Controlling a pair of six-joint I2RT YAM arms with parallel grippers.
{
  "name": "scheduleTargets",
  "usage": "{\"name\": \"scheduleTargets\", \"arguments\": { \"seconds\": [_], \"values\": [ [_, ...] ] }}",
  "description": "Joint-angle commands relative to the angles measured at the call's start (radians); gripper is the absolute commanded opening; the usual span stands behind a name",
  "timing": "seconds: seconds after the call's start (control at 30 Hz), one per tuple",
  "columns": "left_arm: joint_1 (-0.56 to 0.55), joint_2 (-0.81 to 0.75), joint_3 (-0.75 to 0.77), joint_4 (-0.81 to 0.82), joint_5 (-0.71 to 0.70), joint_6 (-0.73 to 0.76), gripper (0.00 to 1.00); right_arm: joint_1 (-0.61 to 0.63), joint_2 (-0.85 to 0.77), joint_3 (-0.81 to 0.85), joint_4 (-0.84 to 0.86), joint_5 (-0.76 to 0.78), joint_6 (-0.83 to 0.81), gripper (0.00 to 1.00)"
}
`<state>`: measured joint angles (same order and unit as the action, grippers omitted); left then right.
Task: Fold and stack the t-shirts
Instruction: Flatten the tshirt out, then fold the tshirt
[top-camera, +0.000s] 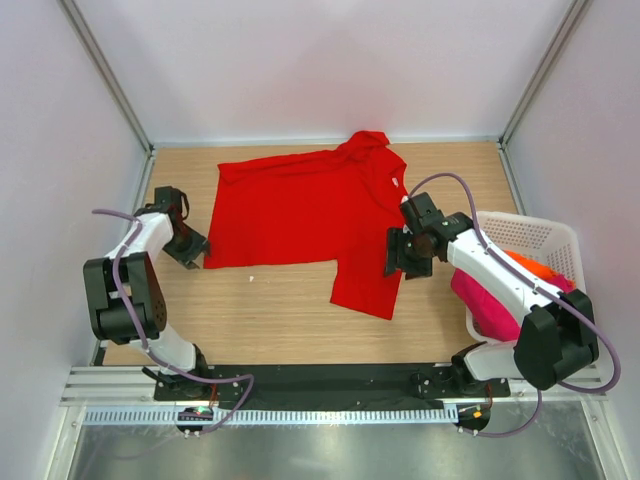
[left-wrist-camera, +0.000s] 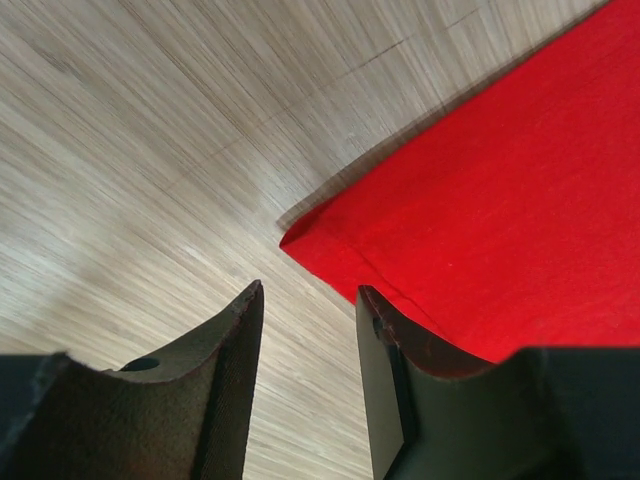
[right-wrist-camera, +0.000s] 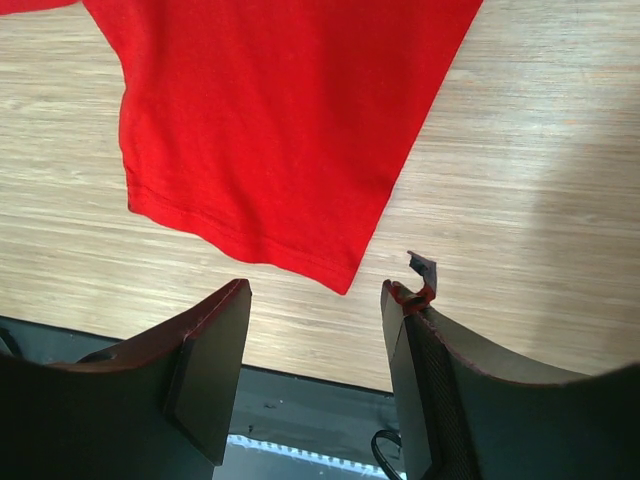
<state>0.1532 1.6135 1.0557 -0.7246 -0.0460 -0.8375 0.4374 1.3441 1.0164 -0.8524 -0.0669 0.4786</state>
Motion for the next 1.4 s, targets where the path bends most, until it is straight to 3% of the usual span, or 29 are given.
{"name": "scheduleTargets", "arguments": {
  "seconds": [0.0, 0.27, 0.83, 1.1, 1.23, 1.37],
  "values": [
    [0.006, 0.011, 0.001, 0.041, 0.038, -0.035, 0.44, 0.000, -0.022, -0.002, 0.033, -0.016, 0.018, 0.62],
    [0.008, 0.074, 0.013, 0.018, 0.021, -0.058, 0.46, 0.001, 0.001, -0.006, 0.049, -0.016, 0.028, 0.62],
    [0.011, 0.166, 0.069, 0.034, -0.023, -0.051, 0.41, 0.000, -0.026, -0.079, 0.059, -0.008, 0.061, 0.62],
    [0.011, 0.172, 0.040, 0.037, 0.002, -0.055, 0.26, 0.021, 0.013, -0.116, 0.015, 0.049, 0.107, 0.64],
    [0.011, 0.163, 0.041, 0.037, -0.008, -0.043, 0.10, 0.055, 0.018, -0.171, 0.090, 0.030, 0.181, 0.65],
    [0.011, 0.160, 0.046, 0.031, -0.012, -0.034, 0.02, 0.075, 0.036, -0.228, 0.167, 0.016, 0.273, 0.64]
  ]
}}
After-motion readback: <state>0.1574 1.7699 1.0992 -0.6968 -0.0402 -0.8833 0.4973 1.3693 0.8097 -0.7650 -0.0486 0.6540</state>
